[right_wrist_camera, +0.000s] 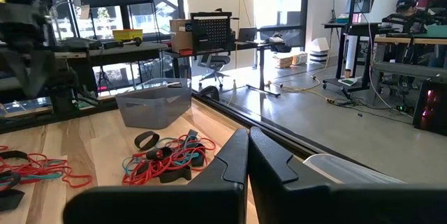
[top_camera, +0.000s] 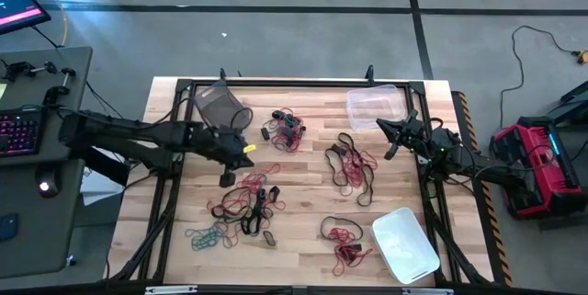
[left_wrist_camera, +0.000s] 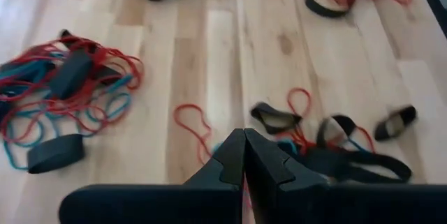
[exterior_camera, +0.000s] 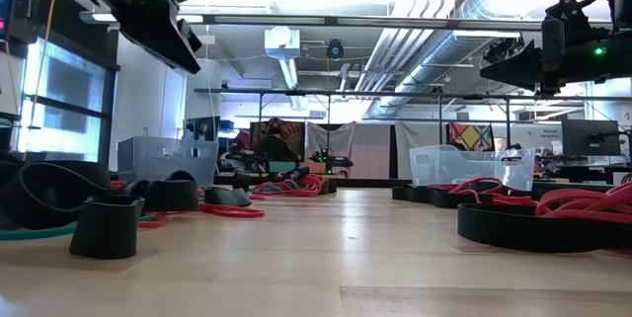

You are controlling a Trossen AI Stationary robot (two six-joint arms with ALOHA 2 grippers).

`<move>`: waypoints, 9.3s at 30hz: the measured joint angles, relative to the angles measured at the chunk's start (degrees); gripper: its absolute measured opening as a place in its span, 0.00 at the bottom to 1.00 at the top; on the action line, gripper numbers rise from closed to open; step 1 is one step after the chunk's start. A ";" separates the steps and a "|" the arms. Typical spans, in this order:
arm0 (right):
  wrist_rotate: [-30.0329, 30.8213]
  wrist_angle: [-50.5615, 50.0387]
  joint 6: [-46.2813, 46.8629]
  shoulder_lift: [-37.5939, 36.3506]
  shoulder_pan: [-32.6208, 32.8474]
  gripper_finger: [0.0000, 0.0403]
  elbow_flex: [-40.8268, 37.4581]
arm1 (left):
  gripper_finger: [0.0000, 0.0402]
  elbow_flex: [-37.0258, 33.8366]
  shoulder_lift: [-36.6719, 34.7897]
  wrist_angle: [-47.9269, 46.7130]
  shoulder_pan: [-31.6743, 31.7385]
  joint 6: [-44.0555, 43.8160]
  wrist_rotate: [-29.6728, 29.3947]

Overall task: Sort rubber bands into baskets
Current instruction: Put the blue rubber band into the black bin

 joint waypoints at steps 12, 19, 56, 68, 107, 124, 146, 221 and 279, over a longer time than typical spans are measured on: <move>0.00 0.01 -0.01 0.00 0.02 0.00 0.00 | 0.06 1.34 8.28 -6.76 -7.84 -5.76 0.91; 0.00 0.01 -0.01 0.00 0.01 0.00 -0.01 | 0.16 1.34 12.00 -7.83 -11.95 -11.80 4.72; 0.00 -0.01 0.00 0.00 0.01 0.00 -0.01 | 0.14 1.34 23.30 -15.44 -50.45 -61.63 -0.49; 0.00 0.01 0.00 0.00 0.00 0.00 -0.02 | 0.28 1.34 26.12 -15.54 -50.43 -61.59 1.16; 0.00 0.01 -0.01 0.02 0.01 0.00 -0.01 | 0.00 23.75 19.14 -35.89 -39.42 -52.07 -6.04; 0.00 0.01 0.00 0.01 0.00 0.00 -0.01 | 0.00 32.78 14.52 -36.66 -17.77 -34.92 -15.98; -0.01 0.01 -0.01 0.07 0.02 0.00 -0.01 | 0.00 33.01 12.84 -42.55 27.25 0.13 -17.23; -9.87 1.20 2.93 0.17 0.06 0.00 0.00 | 0.27 9.01 6.00 -11.28 6.44 5.85 -4.72; -10.14 0.34 1.90 0.13 0.06 0.00 -0.01 | 0.29 12.18 38.49 -3.25 -1.49 -19.88 -0.56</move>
